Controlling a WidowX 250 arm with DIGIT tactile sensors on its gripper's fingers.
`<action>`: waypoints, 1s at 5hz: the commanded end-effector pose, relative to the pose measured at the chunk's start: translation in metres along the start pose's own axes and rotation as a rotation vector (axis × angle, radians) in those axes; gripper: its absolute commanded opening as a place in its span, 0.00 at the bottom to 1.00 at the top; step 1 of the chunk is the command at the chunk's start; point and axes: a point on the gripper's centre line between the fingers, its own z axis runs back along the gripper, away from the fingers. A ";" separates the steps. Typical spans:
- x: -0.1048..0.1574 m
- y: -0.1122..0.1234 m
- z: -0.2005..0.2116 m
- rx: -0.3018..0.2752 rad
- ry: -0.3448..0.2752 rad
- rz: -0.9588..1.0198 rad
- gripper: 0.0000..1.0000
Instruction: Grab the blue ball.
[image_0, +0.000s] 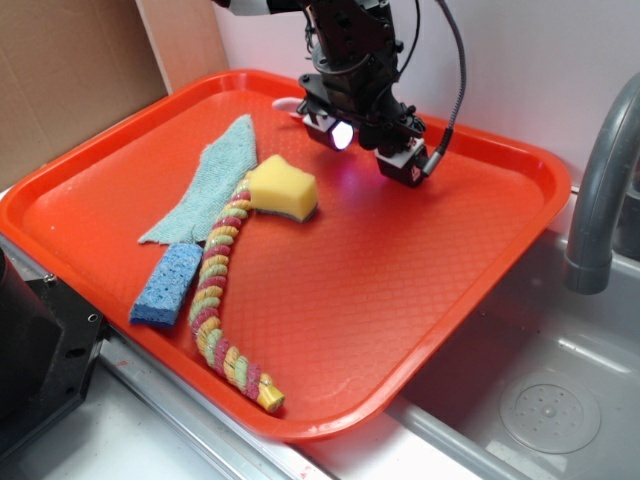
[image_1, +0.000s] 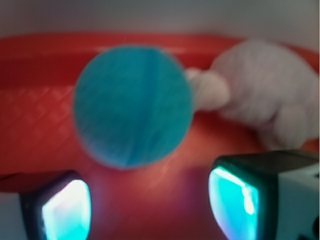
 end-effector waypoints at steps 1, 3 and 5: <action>0.019 -0.013 -0.006 -0.118 -0.174 -0.102 1.00; 0.011 -0.020 0.002 -0.108 -0.103 -0.169 0.00; -0.044 -0.012 0.105 -0.185 0.023 -0.130 0.00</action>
